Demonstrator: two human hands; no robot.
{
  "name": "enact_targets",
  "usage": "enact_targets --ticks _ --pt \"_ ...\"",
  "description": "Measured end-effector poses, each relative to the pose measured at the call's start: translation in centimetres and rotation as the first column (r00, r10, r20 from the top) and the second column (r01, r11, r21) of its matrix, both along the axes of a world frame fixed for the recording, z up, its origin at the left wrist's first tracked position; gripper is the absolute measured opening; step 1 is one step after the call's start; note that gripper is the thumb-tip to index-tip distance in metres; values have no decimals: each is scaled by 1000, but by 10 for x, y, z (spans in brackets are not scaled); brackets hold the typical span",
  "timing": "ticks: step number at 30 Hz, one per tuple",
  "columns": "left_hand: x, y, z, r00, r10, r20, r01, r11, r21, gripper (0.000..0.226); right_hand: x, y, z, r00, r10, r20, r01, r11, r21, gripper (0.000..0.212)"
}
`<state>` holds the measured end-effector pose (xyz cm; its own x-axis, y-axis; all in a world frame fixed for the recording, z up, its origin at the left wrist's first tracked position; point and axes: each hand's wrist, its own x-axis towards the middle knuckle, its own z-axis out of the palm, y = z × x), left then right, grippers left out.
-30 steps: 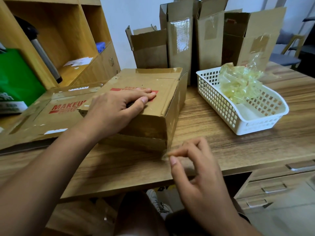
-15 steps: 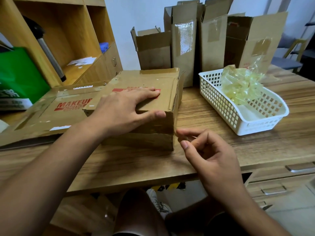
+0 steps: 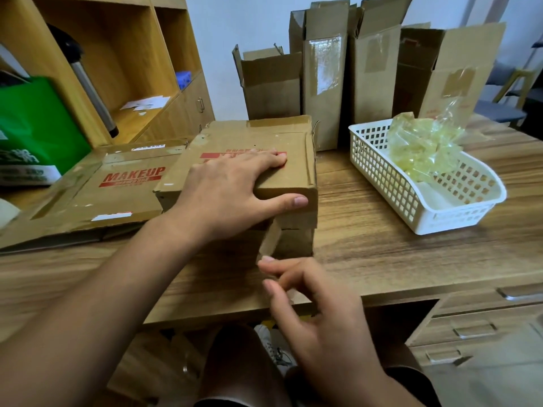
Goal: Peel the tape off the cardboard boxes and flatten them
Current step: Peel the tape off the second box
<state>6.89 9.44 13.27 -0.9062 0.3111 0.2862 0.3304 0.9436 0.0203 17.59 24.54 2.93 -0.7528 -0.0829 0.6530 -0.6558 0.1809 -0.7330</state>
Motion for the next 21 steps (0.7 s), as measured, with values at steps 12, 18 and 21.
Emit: enact_targets --ticks 12,18,21 --pt "5 4 13 987 35 154 -35 999 -5 94 -29 26 14 978 -182 107 170 979 113 31" --pt "4 -13 24 950 -68 306 62 998 29 81 -44 25 20 969 -247 11 235 933 273 24" --pt "6 -10 22 957 -65 283 63 998 16 81 -39 24 23 966 -235 103 206 949 237 17"
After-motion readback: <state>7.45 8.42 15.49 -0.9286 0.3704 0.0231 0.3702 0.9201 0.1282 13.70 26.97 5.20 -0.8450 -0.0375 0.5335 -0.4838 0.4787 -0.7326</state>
